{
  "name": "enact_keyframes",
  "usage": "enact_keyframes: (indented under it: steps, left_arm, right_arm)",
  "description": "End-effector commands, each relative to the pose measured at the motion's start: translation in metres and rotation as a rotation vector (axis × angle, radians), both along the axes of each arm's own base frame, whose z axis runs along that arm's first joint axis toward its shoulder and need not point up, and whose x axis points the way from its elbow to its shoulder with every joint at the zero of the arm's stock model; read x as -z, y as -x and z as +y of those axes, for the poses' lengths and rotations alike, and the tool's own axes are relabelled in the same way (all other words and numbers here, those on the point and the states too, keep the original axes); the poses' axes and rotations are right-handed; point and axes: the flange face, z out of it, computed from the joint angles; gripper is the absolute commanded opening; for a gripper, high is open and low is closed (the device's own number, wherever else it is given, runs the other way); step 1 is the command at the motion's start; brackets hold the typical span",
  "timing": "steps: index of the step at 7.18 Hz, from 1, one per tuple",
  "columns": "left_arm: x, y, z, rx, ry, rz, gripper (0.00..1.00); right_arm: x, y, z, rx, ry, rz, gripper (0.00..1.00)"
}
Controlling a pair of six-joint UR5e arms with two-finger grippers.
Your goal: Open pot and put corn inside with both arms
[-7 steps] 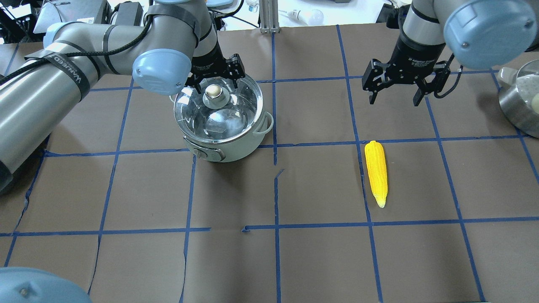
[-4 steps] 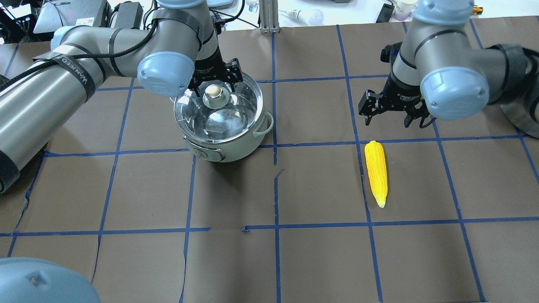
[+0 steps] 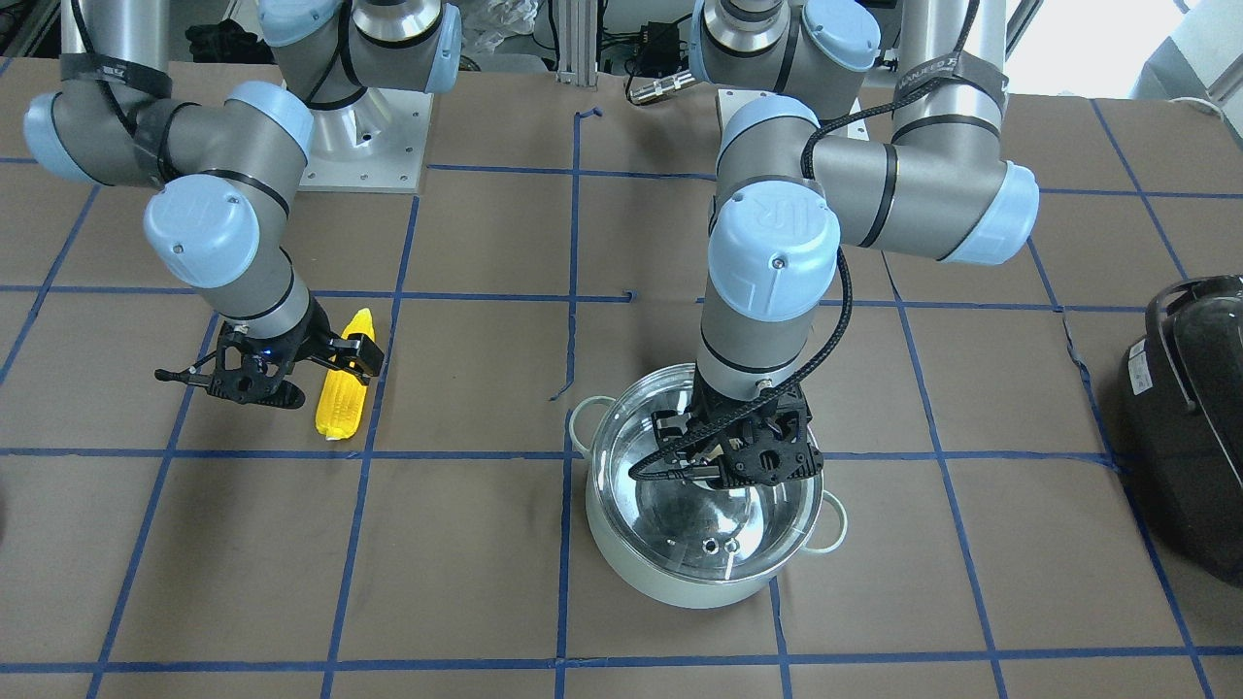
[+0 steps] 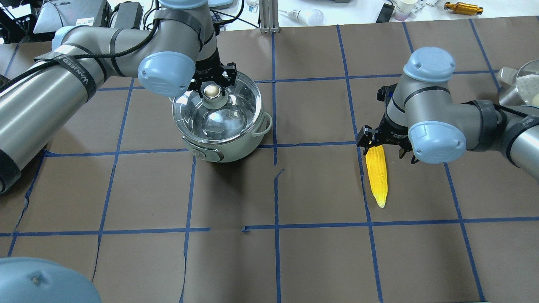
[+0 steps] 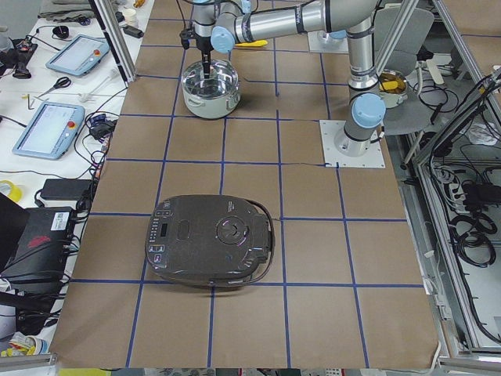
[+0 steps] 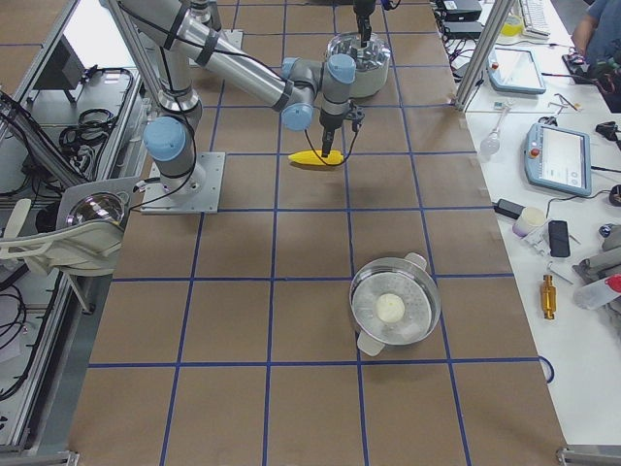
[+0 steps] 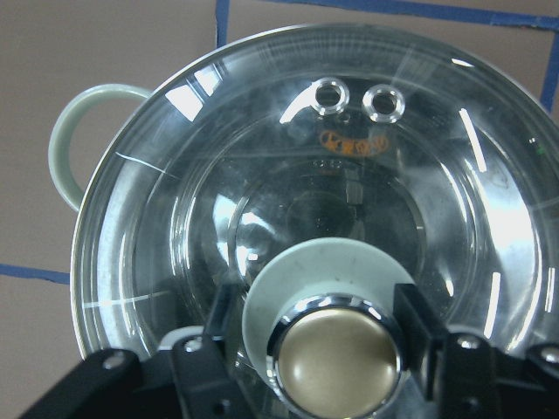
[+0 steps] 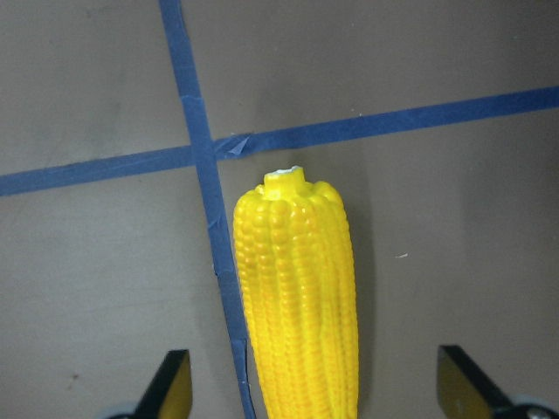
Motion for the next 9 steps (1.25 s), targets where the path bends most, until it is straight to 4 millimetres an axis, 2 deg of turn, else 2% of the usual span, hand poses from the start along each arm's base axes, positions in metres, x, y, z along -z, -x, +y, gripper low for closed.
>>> enact_keyframes:
  steps: [1, 2, 3, 4, 5, 6, 7, 8, 9]
  left_arm:
    - [-0.010, 0.003, 0.002, -0.004, 0.009, 0.028, 0.31]
    - [-0.013, 0.003, 0.003, -0.002, 0.011, 0.029, 0.23]
    - [-0.038, 0.003, 0.011, 0.010, 0.019, 0.029, 0.21]
    - [-0.070, -0.006, 0.014, 0.016, 0.018, 0.030, 0.20]
    - [-0.088, -0.024, 0.016, 0.075, -0.006, 0.022, 0.20]
    - [-0.096, -0.063, 0.013, 0.092, -0.016, 0.016, 0.19]
    - [-0.093, -0.104, 0.018, 0.098, -0.051, 0.016, 0.16]
    - [-0.087, -0.146, 0.017, 0.075, -0.055, 0.016, 0.14]
    - [-0.084, -0.185, 0.013, 0.049, -0.040, 0.028, 0.13]
  right_arm:
    - [0.028, 0.000, 0.001, 0.001, -0.048, -0.005, 1.00]
    - [0.039, -0.001, 0.002, 0.000, -0.055, -0.005, 1.00]
    - [0.045, -0.001, 0.007, 0.000, -0.064, -0.006, 1.00]
    - [0.050, -0.001, 0.007, 0.000, -0.073, -0.007, 1.00]
    - [0.054, -0.001, 0.003, 0.000, -0.057, -0.006, 1.00]
    - [0.054, -0.001, -0.001, 0.000, -0.021, -0.004, 0.76]
    - [0.052, -0.001, -0.002, 0.008, -0.015, -0.006, 0.13]
    - [0.048, 0.000, -0.005, 0.010, -0.003, 0.002, 0.00]
    - [0.042, 0.000, -0.008, 0.013, 0.012, 0.000, 0.00]
